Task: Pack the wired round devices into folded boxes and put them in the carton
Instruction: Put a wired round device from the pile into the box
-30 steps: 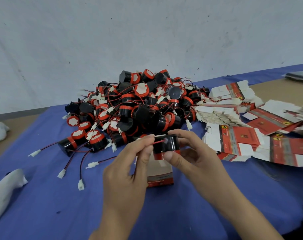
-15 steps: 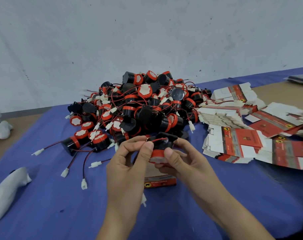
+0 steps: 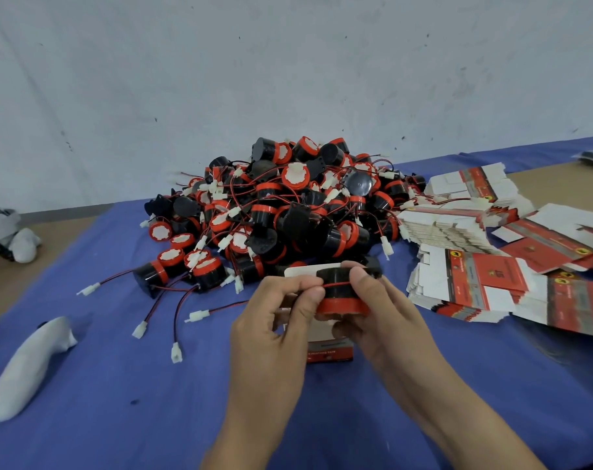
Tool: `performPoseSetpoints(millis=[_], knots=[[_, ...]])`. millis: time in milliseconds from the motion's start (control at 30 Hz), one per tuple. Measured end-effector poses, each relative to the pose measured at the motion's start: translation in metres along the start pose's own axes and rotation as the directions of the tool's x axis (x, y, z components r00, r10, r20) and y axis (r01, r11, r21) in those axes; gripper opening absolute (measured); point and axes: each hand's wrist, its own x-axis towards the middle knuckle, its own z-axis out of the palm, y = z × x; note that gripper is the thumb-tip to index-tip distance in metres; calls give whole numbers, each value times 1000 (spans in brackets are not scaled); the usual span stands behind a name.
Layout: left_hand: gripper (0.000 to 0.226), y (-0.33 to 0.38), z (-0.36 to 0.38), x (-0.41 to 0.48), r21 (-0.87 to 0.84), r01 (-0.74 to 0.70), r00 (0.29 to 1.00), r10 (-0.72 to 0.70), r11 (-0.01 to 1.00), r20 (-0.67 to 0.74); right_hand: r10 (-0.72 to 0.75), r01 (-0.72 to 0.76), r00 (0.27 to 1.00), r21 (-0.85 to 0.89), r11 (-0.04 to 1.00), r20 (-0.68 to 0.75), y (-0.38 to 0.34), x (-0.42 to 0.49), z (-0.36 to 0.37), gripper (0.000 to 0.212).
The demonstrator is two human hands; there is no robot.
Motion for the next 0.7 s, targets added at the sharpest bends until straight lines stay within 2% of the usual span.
performPoseSetpoints(millis=[167, 267, 367, 433, 500, 600, 700], knots=[[12, 5, 3, 1, -209, 126, 991, -133, 970, -22, 98, -104, 993, 85, 991, 70, 0, -1, 6, 47], [11, 4, 4, 2, -252, 155, 986, -164, 955, -12, 134, -145, 987, 137, 980, 86, 0, 0, 10, 52], [10, -1, 6, 0, -138, 86, 996, -90, 987, -22, 164, -181, 982, 205, 962, 95, 2, 1, 11, 58], [18, -4, 7, -2, 70, -84, 996, 85, 994, -9, 181, -210, 975, 278, 937, 125, 4, 1, 10, 58], [27, -9, 7, -4, 205, -239, 971, 238, 949, 27, 201, -248, 966, 353, 902, 166, 9, 0, 5, 60], [32, -12, 7, -7, 139, -274, 959, 260, 952, 113, 225, -286, 954, 364, 886, 201, 12, -1, -3, 66], [35, -11, 6, -9, 83, -196, 969, 180, 977, 168, 234, -303, 942, 311, 901, 241, 9, -2, -7, 72]])
